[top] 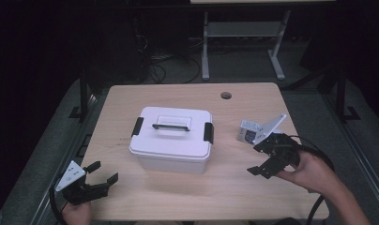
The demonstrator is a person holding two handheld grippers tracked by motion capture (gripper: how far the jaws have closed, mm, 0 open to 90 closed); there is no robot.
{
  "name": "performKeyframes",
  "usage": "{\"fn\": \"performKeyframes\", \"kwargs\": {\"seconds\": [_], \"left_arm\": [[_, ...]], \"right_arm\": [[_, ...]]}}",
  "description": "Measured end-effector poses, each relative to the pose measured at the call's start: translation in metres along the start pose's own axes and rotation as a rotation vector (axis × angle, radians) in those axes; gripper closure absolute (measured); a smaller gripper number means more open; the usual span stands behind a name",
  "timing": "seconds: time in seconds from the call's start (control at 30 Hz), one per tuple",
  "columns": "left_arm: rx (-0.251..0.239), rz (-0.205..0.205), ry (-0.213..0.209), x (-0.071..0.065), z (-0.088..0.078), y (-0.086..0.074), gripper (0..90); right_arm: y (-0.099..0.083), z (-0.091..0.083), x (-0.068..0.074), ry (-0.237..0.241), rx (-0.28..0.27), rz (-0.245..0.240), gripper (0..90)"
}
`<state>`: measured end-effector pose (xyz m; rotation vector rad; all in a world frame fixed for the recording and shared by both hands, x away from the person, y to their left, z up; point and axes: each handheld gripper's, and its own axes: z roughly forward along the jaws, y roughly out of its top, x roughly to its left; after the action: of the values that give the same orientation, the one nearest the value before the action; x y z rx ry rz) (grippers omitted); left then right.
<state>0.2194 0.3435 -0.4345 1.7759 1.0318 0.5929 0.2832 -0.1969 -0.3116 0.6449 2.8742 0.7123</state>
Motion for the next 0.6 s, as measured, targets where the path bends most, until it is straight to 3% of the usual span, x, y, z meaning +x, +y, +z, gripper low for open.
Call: {"fn": "performKeyframes", "kwargs": {"seconds": [0.6], "left_arm": [[-0.002, -0.004, -0.005, 0.001, -0.001, 0.0, 13.5]], "right_arm": [[0.056, -0.002, 0.0, 0.024, 0.042, -0.089, 24.2]]}}
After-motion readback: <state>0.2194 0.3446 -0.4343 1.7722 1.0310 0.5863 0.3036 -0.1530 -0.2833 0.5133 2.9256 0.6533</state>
